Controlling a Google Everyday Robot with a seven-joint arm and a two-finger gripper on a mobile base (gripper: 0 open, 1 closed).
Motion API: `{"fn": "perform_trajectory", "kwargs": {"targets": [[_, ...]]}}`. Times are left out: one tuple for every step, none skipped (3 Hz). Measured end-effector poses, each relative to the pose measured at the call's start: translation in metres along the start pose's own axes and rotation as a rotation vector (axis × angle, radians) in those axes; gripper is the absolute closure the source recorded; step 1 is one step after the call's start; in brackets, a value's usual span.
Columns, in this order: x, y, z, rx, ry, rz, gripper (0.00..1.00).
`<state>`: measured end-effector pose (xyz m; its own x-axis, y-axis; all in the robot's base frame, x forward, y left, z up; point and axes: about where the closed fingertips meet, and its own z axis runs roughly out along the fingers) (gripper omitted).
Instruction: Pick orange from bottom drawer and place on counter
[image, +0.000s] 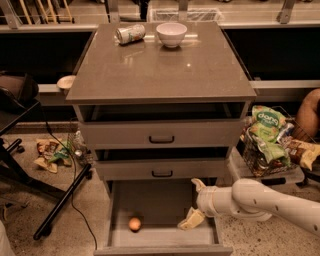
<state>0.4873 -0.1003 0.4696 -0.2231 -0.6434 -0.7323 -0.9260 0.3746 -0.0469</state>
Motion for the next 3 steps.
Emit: {"fn": "perform_trajectory", "kwargs": {"targets": [[0.010, 0.005, 0.045, 0.012, -0.055, -0.011, 0.00], [0.022, 0.018, 0.102, -0.017, -0.131, 0.001, 0.00], [0.039, 0.037, 0.160, -0.058, -0.212, 0.046, 0.00]]}}
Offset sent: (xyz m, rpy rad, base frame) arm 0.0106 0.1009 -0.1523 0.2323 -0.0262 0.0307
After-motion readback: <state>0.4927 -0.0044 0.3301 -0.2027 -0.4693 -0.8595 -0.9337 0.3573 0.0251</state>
